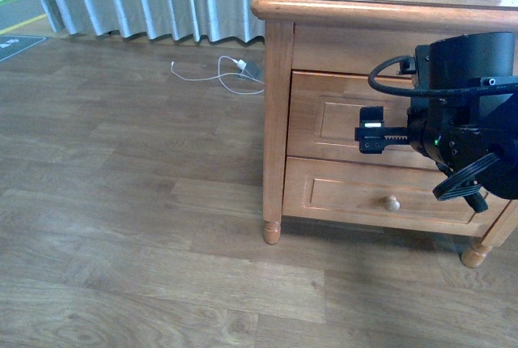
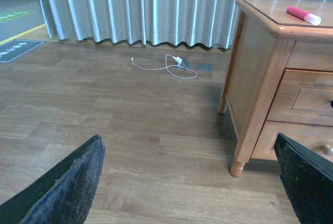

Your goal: Place pink marker in drawer with both arms

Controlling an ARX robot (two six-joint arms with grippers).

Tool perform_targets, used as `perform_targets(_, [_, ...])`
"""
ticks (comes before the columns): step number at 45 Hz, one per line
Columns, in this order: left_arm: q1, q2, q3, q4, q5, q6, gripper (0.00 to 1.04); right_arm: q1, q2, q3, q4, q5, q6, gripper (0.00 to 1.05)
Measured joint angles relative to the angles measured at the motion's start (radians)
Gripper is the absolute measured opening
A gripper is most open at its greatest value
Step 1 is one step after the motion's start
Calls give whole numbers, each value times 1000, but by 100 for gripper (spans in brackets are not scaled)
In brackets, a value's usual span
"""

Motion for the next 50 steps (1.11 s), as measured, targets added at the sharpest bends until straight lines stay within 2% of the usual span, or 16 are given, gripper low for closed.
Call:
perform_targets(16, [0,0,0,0,0,0,99,-5,18,7,-3,7,-11,96])
perform_targets(29, [0,0,0,0,0,0,99,-6,19,7,-1,11,-24,61])
perform_targets(38, [0,0,0,0,0,0,99,-13,19,-1,-1,17,-26,26])
perform_targets(50, [0,0,0,0,0,0,99,-8,-30,-72,-10,-23,-22,23])
